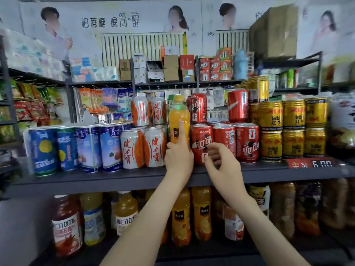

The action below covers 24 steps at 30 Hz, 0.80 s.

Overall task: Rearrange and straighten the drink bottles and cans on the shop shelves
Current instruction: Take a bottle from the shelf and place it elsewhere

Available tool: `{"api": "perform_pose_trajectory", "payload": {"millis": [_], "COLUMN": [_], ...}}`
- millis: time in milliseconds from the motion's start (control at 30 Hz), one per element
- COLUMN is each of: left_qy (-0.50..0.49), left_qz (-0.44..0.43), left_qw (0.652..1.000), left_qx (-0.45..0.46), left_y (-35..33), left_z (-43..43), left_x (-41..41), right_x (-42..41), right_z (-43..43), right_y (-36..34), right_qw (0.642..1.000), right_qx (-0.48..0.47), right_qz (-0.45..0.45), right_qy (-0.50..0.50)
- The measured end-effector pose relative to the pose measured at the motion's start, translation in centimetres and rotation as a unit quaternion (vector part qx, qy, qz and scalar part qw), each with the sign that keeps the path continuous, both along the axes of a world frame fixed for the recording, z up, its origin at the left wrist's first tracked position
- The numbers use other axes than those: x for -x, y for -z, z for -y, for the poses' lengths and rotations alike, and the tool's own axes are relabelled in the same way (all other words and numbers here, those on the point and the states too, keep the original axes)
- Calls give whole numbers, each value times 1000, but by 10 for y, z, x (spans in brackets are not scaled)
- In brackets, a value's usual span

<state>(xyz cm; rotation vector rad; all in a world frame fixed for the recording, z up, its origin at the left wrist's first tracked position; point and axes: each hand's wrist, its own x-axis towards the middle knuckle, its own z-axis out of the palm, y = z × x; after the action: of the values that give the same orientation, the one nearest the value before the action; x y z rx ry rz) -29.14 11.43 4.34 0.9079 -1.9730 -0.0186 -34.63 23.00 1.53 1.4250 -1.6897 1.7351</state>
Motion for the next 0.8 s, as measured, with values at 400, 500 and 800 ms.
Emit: {"api": "perform_pose_trajectory", "payload": {"millis": [400,500,800], "left_qy": [161,166,167], "left_qz": [-111,-110,-87], "left_qw": [980,978,979], "left_qx": [32,58,75], "left_y": [16,23,24], "left_z": [-26,-38,-48], "left_x": [-48,-68,-94], "right_x": [-30,-39,-42], "right_z": [13,13,16], "right_y": [-18,-21,-19], "right_qw": [997,985,977], "right_qx": [14,16,-28], "right_qz": [5,28,7], "right_qy": [-71,-167,-213]}}
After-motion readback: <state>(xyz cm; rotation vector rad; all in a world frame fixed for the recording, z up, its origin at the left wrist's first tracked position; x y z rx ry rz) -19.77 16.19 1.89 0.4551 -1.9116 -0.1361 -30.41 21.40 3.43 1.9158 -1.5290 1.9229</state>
